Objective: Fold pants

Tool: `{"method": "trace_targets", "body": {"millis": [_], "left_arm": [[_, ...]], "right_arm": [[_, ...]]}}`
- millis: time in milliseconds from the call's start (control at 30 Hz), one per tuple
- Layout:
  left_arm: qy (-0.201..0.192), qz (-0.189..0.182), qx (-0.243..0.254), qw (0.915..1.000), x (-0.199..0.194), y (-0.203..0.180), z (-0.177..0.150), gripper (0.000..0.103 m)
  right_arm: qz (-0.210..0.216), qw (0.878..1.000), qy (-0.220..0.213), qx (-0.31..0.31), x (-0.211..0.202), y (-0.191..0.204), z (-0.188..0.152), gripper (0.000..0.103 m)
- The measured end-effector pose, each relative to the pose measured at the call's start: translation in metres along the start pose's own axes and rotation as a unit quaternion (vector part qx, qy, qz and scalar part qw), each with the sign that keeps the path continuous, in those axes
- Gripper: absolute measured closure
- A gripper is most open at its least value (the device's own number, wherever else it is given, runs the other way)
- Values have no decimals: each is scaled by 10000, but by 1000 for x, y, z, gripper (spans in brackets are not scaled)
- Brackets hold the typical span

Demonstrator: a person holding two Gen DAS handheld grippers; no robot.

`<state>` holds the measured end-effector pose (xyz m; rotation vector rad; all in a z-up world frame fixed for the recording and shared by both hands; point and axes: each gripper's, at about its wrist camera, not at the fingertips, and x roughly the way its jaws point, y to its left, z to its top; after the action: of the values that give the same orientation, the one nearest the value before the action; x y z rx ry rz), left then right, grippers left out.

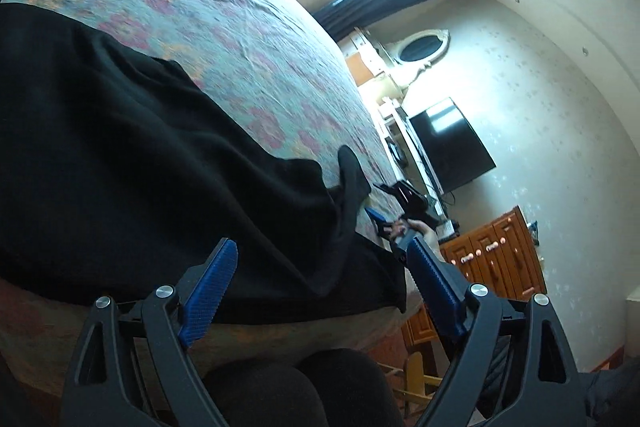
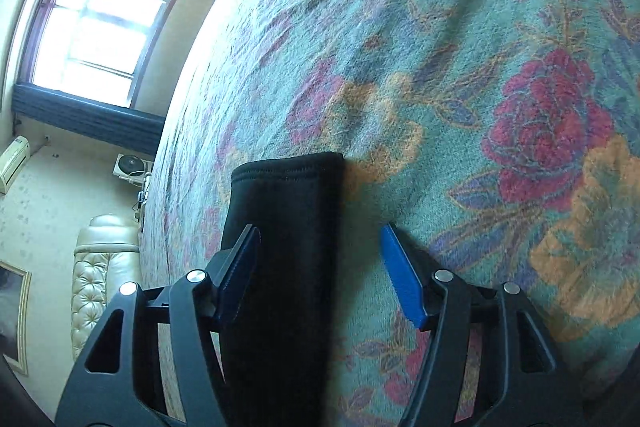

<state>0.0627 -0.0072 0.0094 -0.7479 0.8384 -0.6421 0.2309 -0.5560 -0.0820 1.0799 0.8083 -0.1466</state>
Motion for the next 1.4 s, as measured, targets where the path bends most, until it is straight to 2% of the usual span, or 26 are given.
{"method": "trace_targets", "body": {"millis": [100,133,167,233,300,433,533,667,867,1000,1200,1400], "left_arm": [[400,-87,18,9992,38,-11,-12,18],[508,-104,-46,9986,48,-11,-17,18],[592,-119,-142,9981,57,-12,-23,18],[671,-143,-332,9971,72,-13,-32,18],[685,-115,-403,9968,83,-15,-38,18],[449,-45,-648,9969,96,-20,-46,18],[336,82,-648,9973,108,-27,-53,18],[278,45,-769,9966,118,-29,-63,18],[226,252,-725,9968,131,-42,-75,18],[91,272,-1173,9927,133,-34,-78,18],[-363,325,-1897,9806,130,-14,-76,18],[-597,466,-2015,9765,133,-16,-69,18]], "right_arm": [[77,9999,-83,-102,8,4,7,43],[-42,9997,-63,-216,13,9,8,52],[-170,9990,-5,-408,16,19,13,71],[-177,9967,284,-744,22,27,9,96],[-58,9955,476,-813,26,28,8,96],[277,9953,245,-895,-7,32,8,97],[530,9935,-64,-1003,-58,37,10,97],[761,9883,-496,-1223,-132,40,12,97],[745,9871,-728,-1216,-203,7,6,97],[693,9893,-630,-1121,-217,-17,-6,97],[765,9914,-585,-886,-227,-42,-15,97],[1101,9886,-626,-812,-243,-36,-14,97]]}}
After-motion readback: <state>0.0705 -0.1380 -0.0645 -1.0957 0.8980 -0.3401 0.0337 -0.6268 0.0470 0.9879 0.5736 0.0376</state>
